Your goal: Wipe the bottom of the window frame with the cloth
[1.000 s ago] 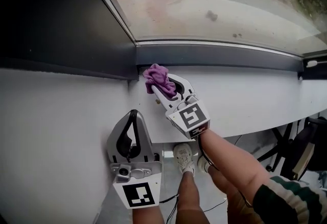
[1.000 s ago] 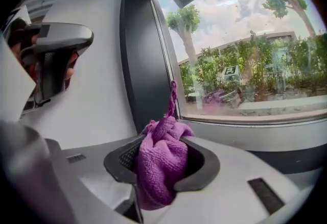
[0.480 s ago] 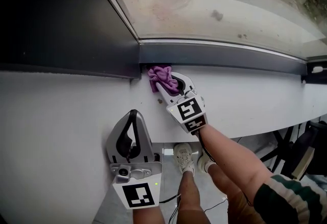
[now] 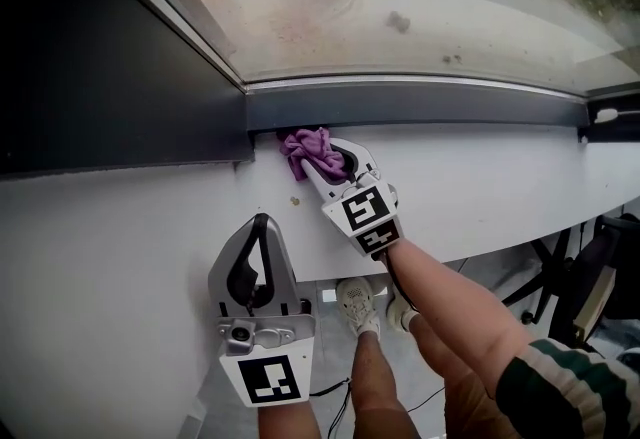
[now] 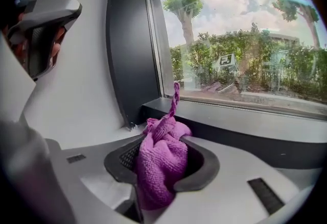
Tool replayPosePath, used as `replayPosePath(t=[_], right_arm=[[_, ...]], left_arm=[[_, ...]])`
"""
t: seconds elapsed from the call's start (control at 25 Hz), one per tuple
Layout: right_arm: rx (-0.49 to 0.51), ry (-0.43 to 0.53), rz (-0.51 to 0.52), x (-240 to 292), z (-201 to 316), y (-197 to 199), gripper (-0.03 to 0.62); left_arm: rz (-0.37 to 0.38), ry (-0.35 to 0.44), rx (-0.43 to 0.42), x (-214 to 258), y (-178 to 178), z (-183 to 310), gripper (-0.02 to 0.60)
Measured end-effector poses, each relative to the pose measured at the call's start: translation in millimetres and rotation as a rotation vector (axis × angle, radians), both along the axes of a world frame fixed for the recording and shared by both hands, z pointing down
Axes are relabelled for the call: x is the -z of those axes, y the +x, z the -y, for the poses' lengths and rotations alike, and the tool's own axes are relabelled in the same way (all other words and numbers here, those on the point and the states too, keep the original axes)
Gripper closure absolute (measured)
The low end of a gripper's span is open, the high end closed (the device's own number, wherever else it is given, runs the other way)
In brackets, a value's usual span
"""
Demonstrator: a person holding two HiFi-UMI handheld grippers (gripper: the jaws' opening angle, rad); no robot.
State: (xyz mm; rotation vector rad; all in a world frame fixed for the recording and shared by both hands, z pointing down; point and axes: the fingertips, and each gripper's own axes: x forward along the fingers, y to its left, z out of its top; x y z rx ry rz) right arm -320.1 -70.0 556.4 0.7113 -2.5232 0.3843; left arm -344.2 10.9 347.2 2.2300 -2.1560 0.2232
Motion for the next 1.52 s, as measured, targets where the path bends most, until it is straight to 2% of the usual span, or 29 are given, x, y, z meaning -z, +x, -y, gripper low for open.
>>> replayPosePath(t=[0.28,0.84,1.32,1.52], right_arm=[[-0.035,0.010,-0.031,2,3,30,0.441],[-0.126,0.005,-0.069,-6,33,125,0.442],[-0.170,-0.002,-0.112,-3,38,174,0.442],[-0.198,-0.013,-0.123,-5,45,215,0.442]], left_arm=[[-0.012,0.003,-0.070,-7,17,18,0.575],[-0.036,-0.023,-0.173,-20,97,65,0.575],[-0.050,-0.018,-0.239,-14,140,77,0.575],[-0.048,-0.023,-0.268,-10,175,85,0.575]])
